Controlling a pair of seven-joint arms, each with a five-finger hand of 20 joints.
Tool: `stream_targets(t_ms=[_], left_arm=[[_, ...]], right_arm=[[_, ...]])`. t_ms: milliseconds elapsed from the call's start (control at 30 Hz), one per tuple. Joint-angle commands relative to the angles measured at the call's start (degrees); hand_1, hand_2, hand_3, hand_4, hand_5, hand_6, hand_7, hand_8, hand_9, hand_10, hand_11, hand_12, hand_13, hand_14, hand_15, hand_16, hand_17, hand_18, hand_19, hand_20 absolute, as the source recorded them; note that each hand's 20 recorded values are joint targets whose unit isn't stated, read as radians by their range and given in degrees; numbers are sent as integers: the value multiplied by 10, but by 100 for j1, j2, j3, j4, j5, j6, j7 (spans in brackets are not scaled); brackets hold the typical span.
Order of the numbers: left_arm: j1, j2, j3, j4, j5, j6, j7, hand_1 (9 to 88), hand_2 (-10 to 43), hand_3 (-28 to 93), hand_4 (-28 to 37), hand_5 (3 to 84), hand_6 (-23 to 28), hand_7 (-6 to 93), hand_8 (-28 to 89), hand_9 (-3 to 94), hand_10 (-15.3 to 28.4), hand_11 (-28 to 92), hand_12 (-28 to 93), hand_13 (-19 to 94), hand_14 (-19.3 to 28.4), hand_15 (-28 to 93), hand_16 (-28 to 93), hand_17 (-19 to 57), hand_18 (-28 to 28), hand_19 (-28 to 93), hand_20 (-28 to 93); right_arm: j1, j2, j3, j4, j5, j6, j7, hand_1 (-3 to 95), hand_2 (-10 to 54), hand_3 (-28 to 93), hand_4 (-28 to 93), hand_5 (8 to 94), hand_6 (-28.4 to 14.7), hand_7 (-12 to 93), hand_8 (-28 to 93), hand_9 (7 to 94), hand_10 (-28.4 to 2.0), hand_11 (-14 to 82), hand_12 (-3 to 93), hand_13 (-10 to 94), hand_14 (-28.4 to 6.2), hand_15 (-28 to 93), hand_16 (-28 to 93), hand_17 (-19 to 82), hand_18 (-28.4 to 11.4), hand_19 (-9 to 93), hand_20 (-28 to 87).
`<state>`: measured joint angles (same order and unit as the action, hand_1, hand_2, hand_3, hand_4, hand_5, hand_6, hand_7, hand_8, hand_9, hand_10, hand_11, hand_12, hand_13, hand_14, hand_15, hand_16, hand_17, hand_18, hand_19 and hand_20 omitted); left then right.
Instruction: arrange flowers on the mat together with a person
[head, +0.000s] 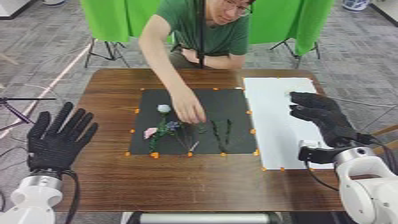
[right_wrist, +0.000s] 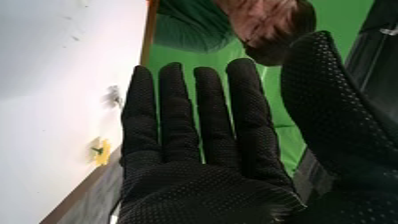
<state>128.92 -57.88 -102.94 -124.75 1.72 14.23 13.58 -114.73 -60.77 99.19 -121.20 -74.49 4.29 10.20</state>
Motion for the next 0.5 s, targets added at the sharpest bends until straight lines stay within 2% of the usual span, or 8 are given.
stream_targets(t_ms=[33,100,167,267,333,500], left_arm=[[127,-88,-13,-13,-51,17,-18,264,130,691,-283,416,59,88,-91,384,148,198,73,286,147,306,-79,-55,146,348,141],[151,-80,-31,-12,-129,-18,-29,263,130,692,-283,415,59,88,-92,385,148,197,73,286,147,307,-79,-55,146,347,141],[108,-78,-11,8,-89,1,-44,263,130,693,-283,414,61,88,-91,384,149,198,73,286,147,306,-79,-55,146,347,141],[107,-80,-17,6,-204,-45,1,259,128,698,-283,414,62,87,-91,383,149,198,73,286,148,308,-79,-55,146,348,141],[129,-82,-27,-9,-160,-44,18,257,126,700,-283,414,61,87,-91,382,149,198,73,284,148,308,-79,-55,146,348,141],[168,-83,-35,-24,-167,-71,21,256,120,702,-283,413,58,89,-91,382,148,198,74,283,149,309,-79,-56,147,347,141]], right_arm=[[-55,-23,3,-48,-123,30,133,396,-95,815,-283,446,-3,255,-165,430,-96,103,145,365,-89,206,153,176,-133,392,154],[-40,-11,-15,-33,-97,9,156,396,-95,816,-283,447,-3,254,-165,431,-96,103,145,365,-89,207,153,176,-134,393,154],[-54,-8,5,-33,-101,-15,151,397,-95,816,-283,446,-3,255,-165,430,-96,103,144,365,-89,207,153,176,-134,394,153],[-66,-14,32,-36,-109,15,134,398,-95,817,-283,446,-3,254,-165,429,-96,102,144,365,-89,207,153,176,-133,393,152],[-70,-10,44,-38,-117,57,132,398,-95,818,-283,439,-5,246,-166,430,-95,103,144,365,-89,207,152,176,-134,393,151],[-70,22,121,-18,-218,81,141,398,-95,820,-283,425,-11,223,-156,426,-96,102,142,363,-90,207,152,175,-134,393,150]])
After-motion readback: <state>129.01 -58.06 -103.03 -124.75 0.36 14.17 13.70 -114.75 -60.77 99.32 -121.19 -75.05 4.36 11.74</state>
